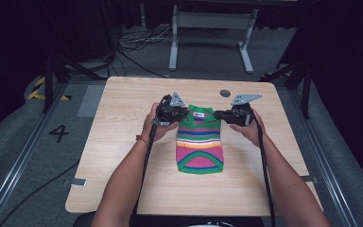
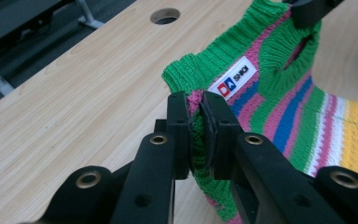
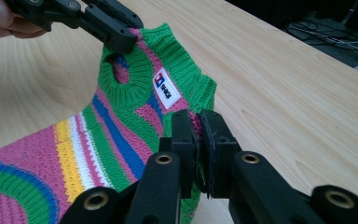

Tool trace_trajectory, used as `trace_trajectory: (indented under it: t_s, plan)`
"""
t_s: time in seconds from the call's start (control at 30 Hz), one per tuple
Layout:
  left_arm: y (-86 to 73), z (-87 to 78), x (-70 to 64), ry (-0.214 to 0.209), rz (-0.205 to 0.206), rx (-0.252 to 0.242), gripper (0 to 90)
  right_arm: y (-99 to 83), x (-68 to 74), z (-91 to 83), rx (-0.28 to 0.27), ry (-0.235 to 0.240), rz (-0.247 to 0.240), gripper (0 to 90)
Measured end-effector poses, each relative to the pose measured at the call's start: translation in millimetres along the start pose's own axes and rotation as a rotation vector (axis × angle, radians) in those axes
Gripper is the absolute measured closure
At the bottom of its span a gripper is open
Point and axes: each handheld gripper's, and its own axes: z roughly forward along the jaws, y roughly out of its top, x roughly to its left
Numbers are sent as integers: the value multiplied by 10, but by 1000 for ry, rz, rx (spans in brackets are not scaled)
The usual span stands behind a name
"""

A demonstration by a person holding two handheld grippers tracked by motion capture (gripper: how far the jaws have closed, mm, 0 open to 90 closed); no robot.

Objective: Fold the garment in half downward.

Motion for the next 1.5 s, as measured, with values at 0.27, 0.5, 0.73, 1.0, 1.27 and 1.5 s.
trace_trajectory:
  t_s: [0.27, 0.5, 0.73, 1.0, 1.27, 1.5]
  plan:
    - [-55, -164, -150, -3, 61, -5, 807, -34, 117, -101, -33, 14, -20, 848]
    - [-160, -249, -269, -31, 70, -14, 806, -79, 278, -234, -46, 43, -72, 844]
    - [-221, -293, -443, -85, 127, -5, 811, -212, 418, -409, -42, 83, -110, 831]
    - [-303, -299, -585, -121, 189, 56, 816, -393, 590, -463, 11, 121, -144, 820]
    - [-406, -346, -667, -164, 226, 85, 813, -498, 790, -439, 69, 162, -179, 834]
    - [-534, -329, -783, -207, 264, 150, 822, -620, 945, -366, 126, 164, -190, 835]
